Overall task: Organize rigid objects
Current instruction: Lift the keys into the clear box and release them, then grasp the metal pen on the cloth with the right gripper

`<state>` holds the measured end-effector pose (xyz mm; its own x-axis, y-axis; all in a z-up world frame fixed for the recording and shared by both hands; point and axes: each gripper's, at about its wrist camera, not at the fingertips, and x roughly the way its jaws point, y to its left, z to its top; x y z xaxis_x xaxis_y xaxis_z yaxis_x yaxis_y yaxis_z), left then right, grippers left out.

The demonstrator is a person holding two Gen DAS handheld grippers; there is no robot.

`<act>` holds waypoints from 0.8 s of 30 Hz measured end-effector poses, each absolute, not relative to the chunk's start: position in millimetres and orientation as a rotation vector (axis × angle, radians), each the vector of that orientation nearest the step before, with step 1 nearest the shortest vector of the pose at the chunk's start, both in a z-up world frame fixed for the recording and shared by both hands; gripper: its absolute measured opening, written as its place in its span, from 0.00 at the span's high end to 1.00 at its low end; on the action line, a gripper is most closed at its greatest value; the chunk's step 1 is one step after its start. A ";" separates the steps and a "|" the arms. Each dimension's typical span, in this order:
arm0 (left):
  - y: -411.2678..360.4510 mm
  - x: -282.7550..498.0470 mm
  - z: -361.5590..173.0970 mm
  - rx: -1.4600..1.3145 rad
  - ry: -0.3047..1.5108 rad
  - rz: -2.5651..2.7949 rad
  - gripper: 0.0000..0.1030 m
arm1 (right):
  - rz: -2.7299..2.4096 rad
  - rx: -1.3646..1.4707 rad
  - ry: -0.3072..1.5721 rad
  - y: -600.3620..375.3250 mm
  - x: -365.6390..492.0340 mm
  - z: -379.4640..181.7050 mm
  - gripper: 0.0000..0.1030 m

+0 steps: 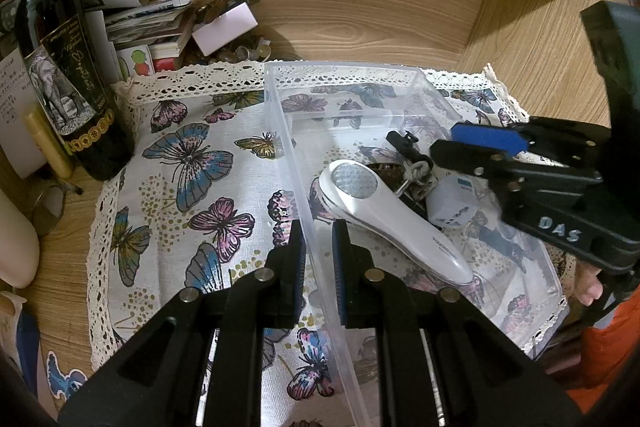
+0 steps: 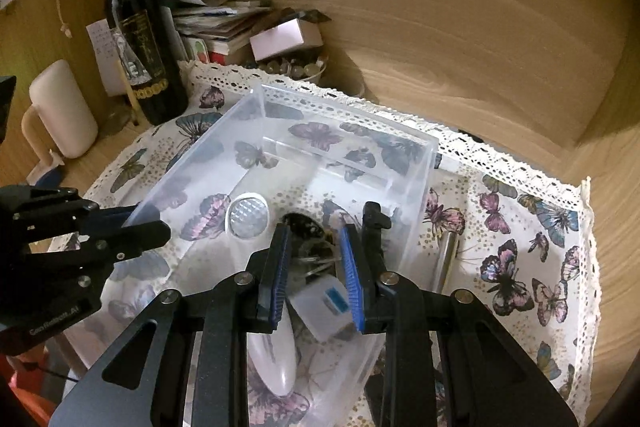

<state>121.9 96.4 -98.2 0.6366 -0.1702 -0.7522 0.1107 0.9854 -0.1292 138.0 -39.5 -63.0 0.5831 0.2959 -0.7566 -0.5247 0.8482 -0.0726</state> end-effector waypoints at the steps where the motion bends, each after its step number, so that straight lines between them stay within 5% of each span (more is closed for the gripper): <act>1: 96.9 121.9 -98.3 -0.073 0.866 -0.160 0.88 | 0.485 -0.300 0.807 -42.0 135.6 -59.7 0.75; 12: 96.9 122.1 -97.9 -0.071 0.865 -0.161 0.88 | 0.376 -0.256 0.690 -85.3 117.1 -23.1 0.59; 24: 96.5 122.1 -97.8 -0.070 0.866 -0.161 0.88 | 0.210 -0.232 0.807 -139.6 118.7 -58.9 0.57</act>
<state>122.1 96.5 -97.8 0.6368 -0.1694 -0.7522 0.1126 0.9855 -0.1266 118.7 -139.6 -58.9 0.6734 0.0967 -0.7329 -0.2727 0.9540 -0.1247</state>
